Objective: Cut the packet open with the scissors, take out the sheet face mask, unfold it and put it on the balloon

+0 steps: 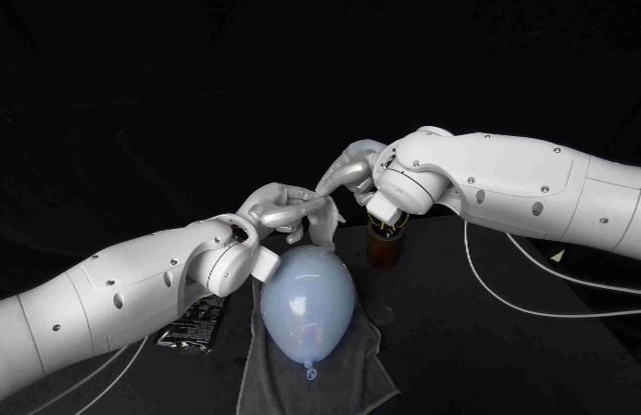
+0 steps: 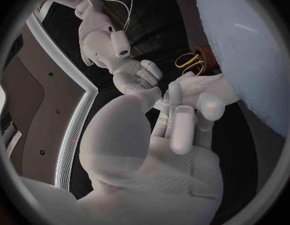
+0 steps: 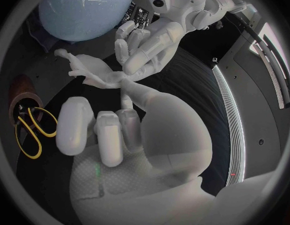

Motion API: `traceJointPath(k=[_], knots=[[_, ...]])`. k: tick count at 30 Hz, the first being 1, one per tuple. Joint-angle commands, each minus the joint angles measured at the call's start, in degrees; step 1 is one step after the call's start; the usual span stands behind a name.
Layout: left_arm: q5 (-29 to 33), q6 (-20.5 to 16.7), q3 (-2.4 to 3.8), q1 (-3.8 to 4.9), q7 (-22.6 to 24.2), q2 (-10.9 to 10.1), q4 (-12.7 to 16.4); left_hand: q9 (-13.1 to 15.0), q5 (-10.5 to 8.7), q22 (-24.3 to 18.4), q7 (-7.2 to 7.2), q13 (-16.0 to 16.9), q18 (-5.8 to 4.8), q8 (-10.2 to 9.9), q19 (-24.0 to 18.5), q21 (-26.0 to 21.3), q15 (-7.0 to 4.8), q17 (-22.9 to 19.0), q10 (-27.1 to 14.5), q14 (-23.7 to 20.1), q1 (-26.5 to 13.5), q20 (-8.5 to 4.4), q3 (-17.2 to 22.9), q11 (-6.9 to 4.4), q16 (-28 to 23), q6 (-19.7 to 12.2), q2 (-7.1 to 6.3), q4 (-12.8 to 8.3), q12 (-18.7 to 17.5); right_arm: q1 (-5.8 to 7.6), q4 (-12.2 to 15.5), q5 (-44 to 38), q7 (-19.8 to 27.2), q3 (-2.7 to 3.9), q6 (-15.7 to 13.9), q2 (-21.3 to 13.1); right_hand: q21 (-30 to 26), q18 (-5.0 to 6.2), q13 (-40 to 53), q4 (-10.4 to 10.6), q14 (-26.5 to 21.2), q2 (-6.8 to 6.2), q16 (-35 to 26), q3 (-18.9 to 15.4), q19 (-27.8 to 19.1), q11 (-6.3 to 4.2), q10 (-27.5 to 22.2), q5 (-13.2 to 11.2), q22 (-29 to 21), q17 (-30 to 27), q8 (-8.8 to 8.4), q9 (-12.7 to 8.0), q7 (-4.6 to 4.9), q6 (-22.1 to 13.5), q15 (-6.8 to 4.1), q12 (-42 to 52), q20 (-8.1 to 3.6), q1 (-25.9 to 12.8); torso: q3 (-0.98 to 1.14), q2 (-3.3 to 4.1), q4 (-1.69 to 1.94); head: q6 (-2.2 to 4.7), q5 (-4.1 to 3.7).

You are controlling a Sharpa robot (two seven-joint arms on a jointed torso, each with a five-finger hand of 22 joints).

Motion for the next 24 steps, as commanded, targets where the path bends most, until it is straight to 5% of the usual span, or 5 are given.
traceJointPath(k=[1,11,24], knots=[[1.71,-0.12,0.09,0.08,2.22,0.11,0.2,0.11,-0.13,0.12,-0.06,-0.11,-0.51,0.39,-0.23,-0.22,-0.21,0.07,-0.05,-0.35,0.45,-0.27,-0.54,-0.28,0.15,0.76,-0.23,-0.11,-0.37,0.02,0.22,1.69,0.13,0.02,0.37,0.07,0.34,-0.2,10.68,-0.01,6.19,0.3,0.25,0.46,0.36,0.01,2.79,0.28,9.99,15.09,0.78,1.88,0.11,0.38,-0.39,0.16,-0.07,-0.12,0.06,-0.01,-0.04,-0.11,-0.02],[0.01,-1.74,0.09,0.08,0.03,0.1,-0.01,0.19,-0.12,0.76,0.1,-0.22,-0.66,0.85,0.33,0.11,-0.16,0.46,0.64,-0.12,0.49,-0.31,-3.19,-0.17,0.31,1.27,-2.13,-0.21,-0.06,0.01,0.97,2.68,0.62,0.01,-0.51,-0.11,0.47,-0.23,10.66,-0.01,6.19,0.29,0.25,0.52,0.41,0.01,2.79,0.28,10.03,15.09,0.81,1.88,0.11,0.37,-0.39,0.14,-0.07,-0.19,0.05,-0.02,-0.04,0.01,-0.16],[-4.85,-5.03,0.08,0.08,-2.46,-0.01,-0.92,1.28,-0.11,1.46,-0.74,0.53,-0.78,4.04,1.11,0.51,-0.73,1.48,1.09,0.52,1.11,-0.77,-6.96,-0.81,0.65,4.12,-3.74,-0.05,1.83,-0.01,0.86,3.07,1.37,0.02,-3.08,-0.09,0.68,-0.27,10.58,-0.03,6.19,0.31,0.25,0.65,0.49,0.0,2.73,0.28,10.09,15.09,0.86,1.9,0.09,0.38,-0.39,0.04,-0.07,-0.27,0.01,-0.04,-0.03,-0.09,-0.28]])
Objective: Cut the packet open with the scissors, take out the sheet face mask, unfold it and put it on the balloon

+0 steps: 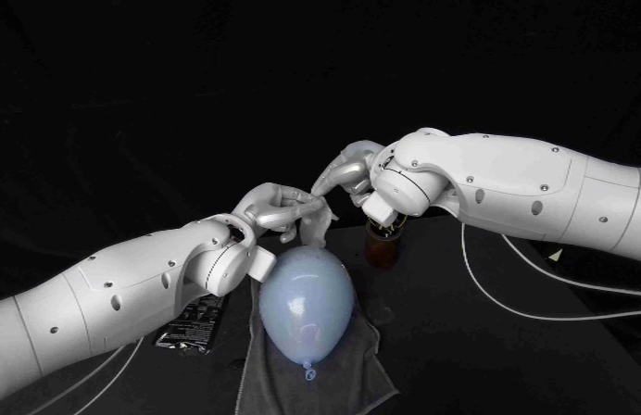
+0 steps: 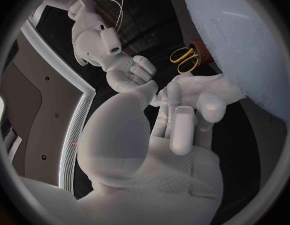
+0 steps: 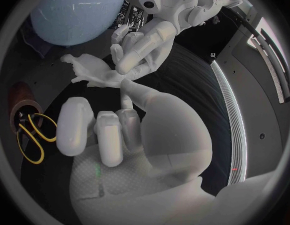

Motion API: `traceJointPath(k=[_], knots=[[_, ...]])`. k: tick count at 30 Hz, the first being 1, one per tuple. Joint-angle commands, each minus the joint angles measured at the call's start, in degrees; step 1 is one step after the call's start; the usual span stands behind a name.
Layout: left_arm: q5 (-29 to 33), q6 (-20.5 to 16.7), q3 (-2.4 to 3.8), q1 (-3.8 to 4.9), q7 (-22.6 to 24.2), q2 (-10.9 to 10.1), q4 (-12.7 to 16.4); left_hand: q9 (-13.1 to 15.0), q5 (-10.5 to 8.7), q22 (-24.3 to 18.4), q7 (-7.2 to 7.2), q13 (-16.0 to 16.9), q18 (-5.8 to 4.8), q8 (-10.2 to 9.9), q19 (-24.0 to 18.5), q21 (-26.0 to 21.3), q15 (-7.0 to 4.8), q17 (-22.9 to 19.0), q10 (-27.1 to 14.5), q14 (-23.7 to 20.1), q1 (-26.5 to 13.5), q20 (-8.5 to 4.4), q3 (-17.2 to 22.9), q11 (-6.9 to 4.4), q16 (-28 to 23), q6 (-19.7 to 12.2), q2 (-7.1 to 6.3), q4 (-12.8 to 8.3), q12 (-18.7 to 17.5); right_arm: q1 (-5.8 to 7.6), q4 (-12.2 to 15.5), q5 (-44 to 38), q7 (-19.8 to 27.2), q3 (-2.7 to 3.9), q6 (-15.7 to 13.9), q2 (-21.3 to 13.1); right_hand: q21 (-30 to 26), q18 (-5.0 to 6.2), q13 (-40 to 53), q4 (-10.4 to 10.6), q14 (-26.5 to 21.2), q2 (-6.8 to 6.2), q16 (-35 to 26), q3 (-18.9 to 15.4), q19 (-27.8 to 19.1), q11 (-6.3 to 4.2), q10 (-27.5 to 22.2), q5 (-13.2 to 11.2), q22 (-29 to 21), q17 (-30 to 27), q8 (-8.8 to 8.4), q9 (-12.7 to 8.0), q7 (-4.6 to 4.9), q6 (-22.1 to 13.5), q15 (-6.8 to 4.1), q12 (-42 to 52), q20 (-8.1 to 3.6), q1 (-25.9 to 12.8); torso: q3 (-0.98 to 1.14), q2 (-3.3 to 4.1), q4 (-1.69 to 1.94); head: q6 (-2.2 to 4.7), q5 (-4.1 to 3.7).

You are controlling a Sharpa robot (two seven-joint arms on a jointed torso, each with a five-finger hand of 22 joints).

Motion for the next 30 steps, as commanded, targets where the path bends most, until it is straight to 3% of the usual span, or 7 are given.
traceJointPath(k=[1,15,28,30], knots=[[-2.75,-2.69,0.07,0.08,-1.03,0.04,-0.27,0.15,-0.11,0.11,0.09,0.14,-0.79,0.43,0.42,0.26,-0.4,0.26,0.22,0.21,0.11,-0.07,-0.57,0.02,0.36,0.42,-0.65,0.05,0.39,0.01,0.03,0.5,0.98,0.04,-1.2,0.08,0.27,-0.27,10.6,-0.06,6.19,0.27,0.22,0.4,0.54,-0.08,2.83,0.13,10.12,15.05,0.89,1.91,0.01,0.46,-0.4,0.24,-0.07,-0.23,-0.01,0.01,-0.02,-0.14,-0.03],[-4.32,-6.04,0.07,0.07,-1.17,0.57,-0.52,0.67,-0.11,-0.24,0.19,0.86,-0.74,1.85,0.21,0.02,-0.3,0.49,-0.57,0.3,-0.28,-0.07,-3.69,0.18,0.45,-0.62,-2.1,0.94,1.81,0.0,-0.02,1.87,1.04,0.04,-2.51,0.59,0.33,-0.28,10.6,-0.09,6.19,0.28,0.22,0.49,0.57,-0.09,2.84,0.13,10.14,15.05,0.93,1.92,0.0,0.47,-0.4,0.24,-0.07,-0.27,0.0,0.0,-0.02,-0.2,0.15],[-4.39,-6.3,0.08,0.07,0.64,1.31,-0.2,0.61,-0.12,-0.07,0.41,1.22,-0.78,1.85,0.32,0.06,-0.14,0.81,-1.08,0.4,0.44,0.04,-5.24,0.37,0.56,-2.5,-2.55,1.22,2.57,-0.12,-0.22,2.13,1.01,0.03,-2.65,1.37,0.32,-0.27,10.51,-0.12,6.19,0.29,0.22,0.64,0.58,-0.1,2.79,0.13,10.14,15.05,0.98,1.93,0.0,0.45,-0.42,0.14,-0.08,-0.38,0.03,0.03,-0.02,-0.16,0.05],[-4.27,-6.39,0.08,0.07,1.03,1.33,-0.09,0.69,-0.11,0.13,0.28,1.29,-0.81,2.15,0.45,0.16,-0.16,0.96,-1.05,0.46,0.8,0.07,-5.31,0.28,0.62,-2.33,-2.02,1.38,2.8,-0.15,-0.26,2.0,1.02,0.03,-2.67,1.4,0.29,-0.27,10.45,-0.12,6.19,0.29,0.22,0.7,0.57,-0.1,2.74,0.13,10.14,15.05,1.0,1.94,0.0,0.44,-0.42,0.07,-0.08,-0.42,0.04,0.04,0.01,-0.16,0.04]])
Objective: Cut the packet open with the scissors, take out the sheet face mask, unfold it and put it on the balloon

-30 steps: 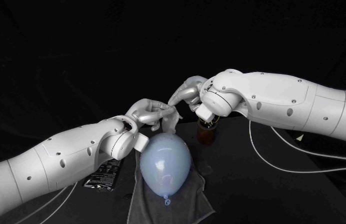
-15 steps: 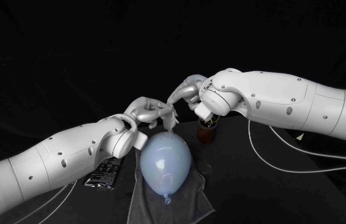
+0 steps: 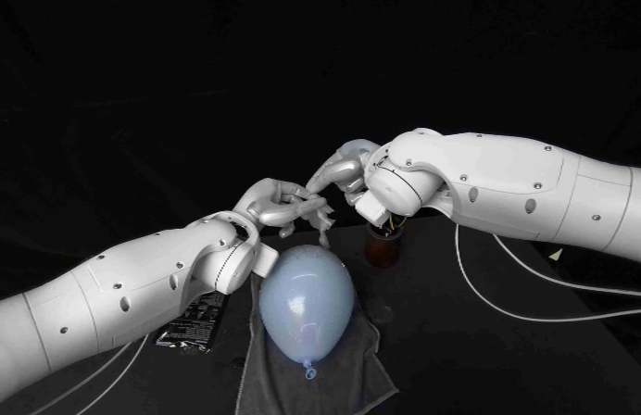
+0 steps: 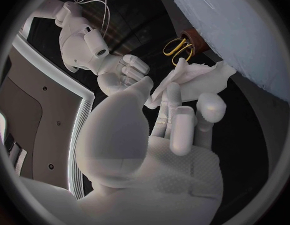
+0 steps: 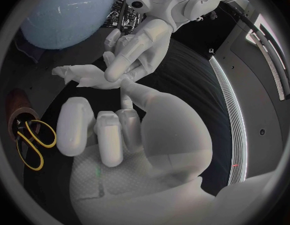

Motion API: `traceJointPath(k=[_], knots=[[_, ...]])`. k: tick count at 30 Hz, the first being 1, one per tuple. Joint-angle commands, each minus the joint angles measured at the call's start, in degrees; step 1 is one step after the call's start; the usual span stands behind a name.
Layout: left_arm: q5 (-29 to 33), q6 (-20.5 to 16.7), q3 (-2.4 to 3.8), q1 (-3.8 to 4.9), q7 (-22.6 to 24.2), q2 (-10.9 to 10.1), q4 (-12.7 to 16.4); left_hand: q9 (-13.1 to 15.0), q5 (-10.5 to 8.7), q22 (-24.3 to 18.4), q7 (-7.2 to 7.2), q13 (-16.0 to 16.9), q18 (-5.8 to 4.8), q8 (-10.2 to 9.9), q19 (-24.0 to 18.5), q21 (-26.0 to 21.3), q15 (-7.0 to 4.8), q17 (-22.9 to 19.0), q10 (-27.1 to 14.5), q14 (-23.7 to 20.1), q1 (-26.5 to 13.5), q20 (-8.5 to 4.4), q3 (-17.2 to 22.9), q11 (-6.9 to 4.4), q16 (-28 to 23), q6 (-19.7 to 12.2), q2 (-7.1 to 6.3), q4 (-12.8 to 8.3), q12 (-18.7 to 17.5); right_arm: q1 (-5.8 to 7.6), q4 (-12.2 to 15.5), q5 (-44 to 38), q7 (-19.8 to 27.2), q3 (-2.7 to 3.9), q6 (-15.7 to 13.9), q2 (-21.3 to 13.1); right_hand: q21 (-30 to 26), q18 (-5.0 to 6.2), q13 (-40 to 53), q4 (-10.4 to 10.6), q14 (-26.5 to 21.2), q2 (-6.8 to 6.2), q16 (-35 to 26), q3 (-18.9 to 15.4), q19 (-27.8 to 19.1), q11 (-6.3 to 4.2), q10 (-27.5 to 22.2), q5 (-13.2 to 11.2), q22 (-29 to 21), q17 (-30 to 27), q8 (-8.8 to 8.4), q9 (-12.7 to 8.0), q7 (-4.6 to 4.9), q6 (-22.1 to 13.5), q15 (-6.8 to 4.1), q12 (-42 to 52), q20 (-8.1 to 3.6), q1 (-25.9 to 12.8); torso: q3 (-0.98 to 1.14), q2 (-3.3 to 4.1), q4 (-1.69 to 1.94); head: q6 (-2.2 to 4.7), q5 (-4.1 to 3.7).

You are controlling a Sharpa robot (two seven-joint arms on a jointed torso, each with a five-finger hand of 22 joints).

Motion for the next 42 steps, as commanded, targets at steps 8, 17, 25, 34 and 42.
traceJointPath(k=[8,17,25,34,42], knots=[[1.6,-0.97,0.08,0.07,3.62,-0.05,0.68,0.66,-0.1,0.73,-1.19,0.0,-0.87,2.33,0.86,0.49,-0.65,0.73,-0.1,0.55,2.67,-0.31,1.42,-0.86,0.58,2.0,4.66,0.98,0.7,-0.11,-0.46,-0.66,0.7,0.03,-0.64,-0.02,0.32,-0.25,10.46,-0.05,6.05,0.55,0.21,0.29,0.45,-0.02,2.83,0.18,10.1,15.09,1.0,1.94,0.1,0.35,-0.28,0.02,0.05,-0.19,0.0,0.02,0.0,0.01,-0.1],[2.86,-0.1,0.08,0.06,4.78,-0.55,1.08,1.26,-0.1,0.58,-1.99,-0.38,-0.84,3.92,0.65,0.38,-1.26,0.61,-0.48,0.48,4.9,-0.85,3.66,-1.5,0.53,2.46,7.6,0.88,0.25,-0.14,-0.95,-1.28,0.88,0.03,-1.11,-0.16,0.3,-0.25,10.41,-0.07,6.05,0.56,0.21,0.4,0.45,-0.02,2.8,0.18,10.1,15.09,1.02,1.94,0.1,0.32,-0.28,-0.03,0.05,-0.25,-0.01,0.02,0.02,-0.03,-0.19],[3.09,0.59,0.08,0.06,4.73,-0.73,1.12,1.47,-0.1,0.35,-2.06,-0.63,-0.81,4.44,0.39,0.22,-1.32,0.34,-0.76,0.31,5.38,-0.96,4.4,-1.56,0.44,2.14,8.24,0.87,-0.13,-0.15,-1.05,-1.5,1.12,0.03,-1.23,-0.31,0.32,-0.25,10.39,-0.08,6.05,0.57,0.21,0.47,0.46,-0.02,2.79,0.18,10.1,15.09,1.04,1.94,0.1,0.3,-0.28,-0.06,0.05,-0.29,-0.03,0.03,0.05,-0.16,-0.17],[4.05,0.42,0.08,0.06,4.47,-0.74,0.98,2.31,-0.09,0.51,-2.16,-1.23,-0.83,6.12,0.36,0.27,-1.5,0.42,-0.54,0.28,7.64,-1.16,7.62,-1.71,0.45,1.45,10.04,-0.62,-0.8,-0.16,-0.93,-1.5,1.24,0.03,-1.19,-0.55,0.32,-0.25,10.39,-0.08,6.05,0.57,0.21,0.47,0.46,-0.02,2.79,0.18,10.1,15.09,1.04,1.94,0.1,0.3,-0.28,-0.06,0.05,-0.29,-0.01,0.01,0.0,-0.25,-0.03],[5.59,-0.17,0.08,0.06,3.76,-0.85,0.8,3.32,-0.09,0.67,-2.11,-1.78,-0.84,8.38,0.31,0.37,-1.46,0.36,-0.17,0.24,6.91,-1.2,10.58,-1.66,0.43,0.55,9.49,-1.17,-1.35,-0.17,-0.73,-1.61,1.43,0.03,-1.59,-0.96,0.27,-0.24,10.35,-0.12,6.05,0.56,0.21,0.6,0.45,-0.02,2.77,0.18,10.09,15.09,1.08,1.95,0.1,0.27,-0.29,-0.1,0.04,-0.37,0.02,0.0,0.01,-0.26,-0.01]])
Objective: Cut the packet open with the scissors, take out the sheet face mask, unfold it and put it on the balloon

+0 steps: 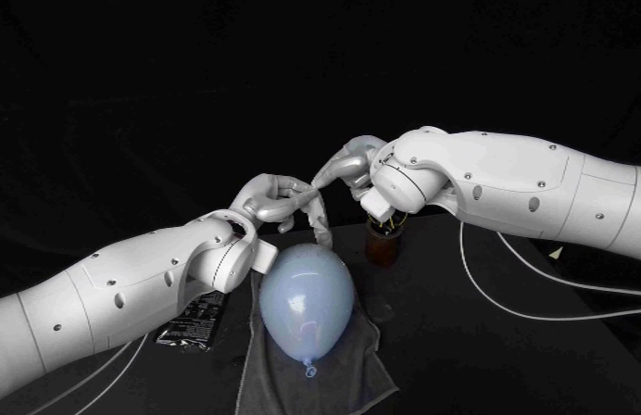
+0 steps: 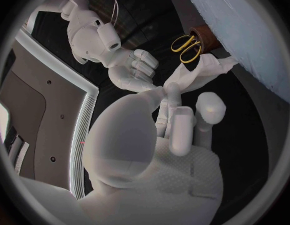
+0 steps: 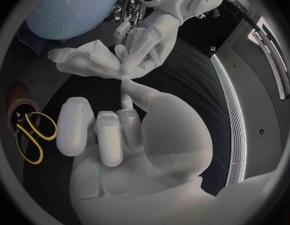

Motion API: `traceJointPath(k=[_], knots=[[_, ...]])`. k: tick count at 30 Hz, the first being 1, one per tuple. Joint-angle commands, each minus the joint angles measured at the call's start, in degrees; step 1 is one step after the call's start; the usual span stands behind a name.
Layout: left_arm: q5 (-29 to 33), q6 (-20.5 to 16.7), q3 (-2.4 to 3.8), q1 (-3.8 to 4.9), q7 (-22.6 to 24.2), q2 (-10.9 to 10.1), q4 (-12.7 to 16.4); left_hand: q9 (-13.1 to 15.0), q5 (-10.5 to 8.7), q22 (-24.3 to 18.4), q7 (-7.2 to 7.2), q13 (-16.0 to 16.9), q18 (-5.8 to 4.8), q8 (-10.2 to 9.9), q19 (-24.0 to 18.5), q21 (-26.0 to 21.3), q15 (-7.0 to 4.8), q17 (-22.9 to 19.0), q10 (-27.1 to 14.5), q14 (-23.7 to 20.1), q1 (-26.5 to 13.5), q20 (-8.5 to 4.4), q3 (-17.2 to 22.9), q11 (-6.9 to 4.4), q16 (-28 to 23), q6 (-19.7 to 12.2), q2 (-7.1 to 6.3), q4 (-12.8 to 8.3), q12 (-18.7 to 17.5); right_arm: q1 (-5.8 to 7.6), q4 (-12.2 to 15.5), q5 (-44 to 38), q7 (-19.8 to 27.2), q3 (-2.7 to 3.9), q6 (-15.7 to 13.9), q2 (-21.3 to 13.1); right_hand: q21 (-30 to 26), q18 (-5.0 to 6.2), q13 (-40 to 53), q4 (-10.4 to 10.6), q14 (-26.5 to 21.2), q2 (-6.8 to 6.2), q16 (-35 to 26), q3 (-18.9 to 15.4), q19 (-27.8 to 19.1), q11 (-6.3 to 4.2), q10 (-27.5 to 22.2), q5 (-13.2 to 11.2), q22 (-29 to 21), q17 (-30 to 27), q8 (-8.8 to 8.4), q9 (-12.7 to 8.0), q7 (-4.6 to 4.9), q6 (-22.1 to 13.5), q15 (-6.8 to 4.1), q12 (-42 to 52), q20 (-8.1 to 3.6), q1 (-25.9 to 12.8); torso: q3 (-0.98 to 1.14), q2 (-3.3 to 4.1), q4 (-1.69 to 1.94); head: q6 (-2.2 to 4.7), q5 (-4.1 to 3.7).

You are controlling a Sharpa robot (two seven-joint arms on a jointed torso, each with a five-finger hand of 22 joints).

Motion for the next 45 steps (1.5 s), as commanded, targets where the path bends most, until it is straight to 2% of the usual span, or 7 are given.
traceJointPath(k=[1,14,26,32,38,42,45], knots=[[1.91,0.08,0.07,0.06,-0.01,-0.05,-0.04,1.04,0.3,0.0,0.04,-0.15,-0.84,0.65,-0.2,0.17,-0.43,0.04,0.43,0.06,-0.47,-0.27,0.88,-0.2,0.22,-0.66,-0.09,-0.24,-0.4,0.0,0.12,-0.89,0.86,0.04,-0.62,-0.29,0.29,-0.23,10.31,-0.01,6.07,0.58,0.26,0.53,0.48,-0.02,2.78,0.12,10.1,15.07,1.07,1.95,0.05,0.32,-0.31,0.16,0.02,0.15,0.01,-0.02,-0.01,-0.01,0.0],[3.73,0.31,0.06,0.06,-1.09,-0.36,-0.21,1.65,0.28,-0.02,-0.13,-1.1,-0.82,2.4,-0.33,0.12,-0.46,0.05,0.47,0.06,-1.8,-0.26,2.0,-0.26,0.22,-1.05,-1.11,-0.27,-1.66,-0.06,0.17,-1.51,1.15,0.04,-1.58,-0.91,0.45,-0.27,10.25,-0.07,6.07,0.54,0.26,0.6,0.55,-0.02,2.74,0.13,10.14,15.07,1.11,1.96,0.05,0.29,-0.32,0.09,0.02,0.12,-0.01,0.0,0.01,-0.08,-0.06],[4.44,1.59,0.06,0.06,-0.71,-0.42,-0.03,2.53,0.29,0.04,-0.87,-1.93,-0.79,5.5,-0.47,0.08,-1.15,0.04,1.5,0.03,-1.44,-0.7,1.8,-1.07,0.22,0.63,-4.33,-3.34,-2.5,-0.27,-0.36,-1.92,1.34,0.04,-2.49,-0.77,0.45,-0.27,10.25,-0.07,6.07,0.54,0.26,0.6,0.55,-0.02,2.74,0.13,10.14,15.07,1.11,1.96,0.05,0.29,-0.32,0.09,0.02,0.12,-0.01,0.01,-0.01,-0.23,0.01],[6.04,1.99,0.06,0.06,-0.38,-0.55,0.06,2.22,0.27,0.03,-1.27,-2.0,-0.8,5.64,-0.59,0.02,-1.18,0.08,1.97,0.01,-3.0,-0.76,1.31,-1.15,0.24,1.12,-4.87,-2.82,-2.46,-0.37,-0.55,-2.04,1.37,0.03,-2.59,-0.76,0.45,-0.27,10.25,-0.07,6.07,0.54,0.26,0.6,0.55,-0.02,2.74,0.13,10.14,15.07,1.11,1.96,0.05,0.29,-0.32,0.09,0.02,0.12,0.0,-0.01,-0.01,-0.24,0.02],[8.02,2.01,0.06,0.06,-0.18,-0.73,0.07,1.74,0.27,0.05,-1.95,-2.06,-0.8,5.59,-0.66,-0.07,-1.55,0.09,2.61,-0.03,-5.11,-0.9,0.41,-1.57,0.26,0.8,-4.07,-1.04,-2.39,-0.53,-0.64,-2.19,1.38,0.02,-2.72,-0.86,0.5,-0.28,10.31,-0.15,6.07,0.48,0.26,0.72,0.57,-0.03,2.8,0.13,10.16,15.07,1.17,1.98,0.05,0.28,-0.32,0.17,0.01,0.05,0.01,-0.01,0.0,-0.31,0.05],[9.05,1.91,0.05,0.06,-0.25,-0.87,0.04,1.27,0.28,-0.03,-1.74,-2.09,-0.79,5.42,-0.74,-0.2,-1.5,0.08,2.89,-0.07,-7.7,-0.97,-0.38,-1.47,0.27,0.36,-2.21,2.2,-2.39,-0.6,-0.6,-2.31,1.45,0.01,-2.91,-1.02,0.52,-0.28,10.44,-0.17,6.07,0.47,0.26,0.75,0.58,-0.03,2.9,0.13,10.16,15.07,1.19,1.99,0.04,0.29,-0.32,0.32,0.01,0.04,0.01,-0.01,-0.02,-0.35,0.03],[9.33,1.91,0.05,0.06,-0.41,-0.92,0.01,1.17,0.29,-0.06,-1.86,-2.11,-0.78,5.45,-0.77,-0.25,-1.56,0.07,2.83,-0.08,-7.19,-0.98,-0.14,-1.59,0.27,0.21,-1.82,2.2,-2.43,-0.63,-0.55,-2.35,1.52,0.01,-3.04,-1.12,0.52,-0.28,10.44,-0.17,6.07,0.47,0.26,0.75,0.58,-0.03,2.9,0.13,10.16,15.07,1.19,1.99,0.04,0.29,-0.32,0.32,0.01,0.04,0.02,-0.01,-0.03,-0.35,0.05]])
